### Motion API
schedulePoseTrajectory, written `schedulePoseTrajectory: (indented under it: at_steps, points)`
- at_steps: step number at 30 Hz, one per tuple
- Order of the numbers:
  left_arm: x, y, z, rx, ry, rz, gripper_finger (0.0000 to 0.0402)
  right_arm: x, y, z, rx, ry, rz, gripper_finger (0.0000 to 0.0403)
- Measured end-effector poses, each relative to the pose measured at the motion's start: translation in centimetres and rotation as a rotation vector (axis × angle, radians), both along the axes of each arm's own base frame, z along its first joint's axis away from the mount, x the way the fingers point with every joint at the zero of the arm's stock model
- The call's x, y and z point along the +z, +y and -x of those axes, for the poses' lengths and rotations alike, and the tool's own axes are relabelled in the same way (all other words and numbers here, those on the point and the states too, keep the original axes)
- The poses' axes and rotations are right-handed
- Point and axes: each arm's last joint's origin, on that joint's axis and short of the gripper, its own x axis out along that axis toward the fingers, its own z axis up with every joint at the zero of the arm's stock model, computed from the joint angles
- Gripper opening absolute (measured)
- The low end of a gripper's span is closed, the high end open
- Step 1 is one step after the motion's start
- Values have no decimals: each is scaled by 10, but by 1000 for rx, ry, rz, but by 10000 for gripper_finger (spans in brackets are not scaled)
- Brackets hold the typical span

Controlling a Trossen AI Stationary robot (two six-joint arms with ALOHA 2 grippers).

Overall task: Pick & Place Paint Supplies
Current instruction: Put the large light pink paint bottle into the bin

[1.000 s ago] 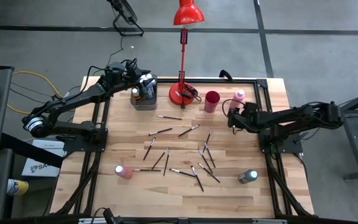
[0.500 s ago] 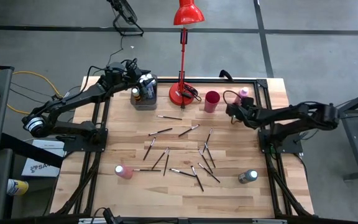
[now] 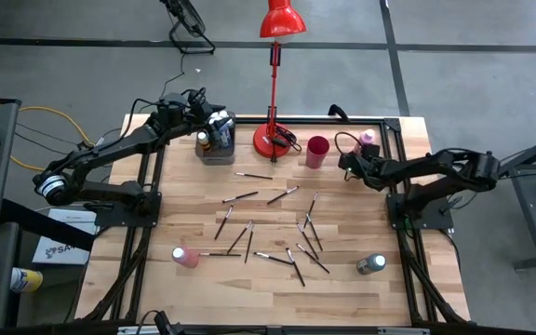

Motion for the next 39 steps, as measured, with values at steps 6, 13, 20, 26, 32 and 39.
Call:
schedulePoseTrajectory:
  at_steps: [6,13,20,26,32,39]
  points:
    - [0,0,0,0,1,1,184,2,-8,4,-61,-10,38,268]
    - [0,0,0,0,2,2,184,2,-14,7,-93,-18,35,236]
    - [0,0,0,0,2,2,184,2,-15,8,-100,-18,35,175]
    - [0,0,0,0,2,2,184,2,-15,7,-87,-33,17,171]
    - [0,0,0,0,2,2,184,3,-15,4,-12,-43,-22,160]
    - [0,0,0,-11,0,3,184,6,-12,-4,92,-94,-54,151]
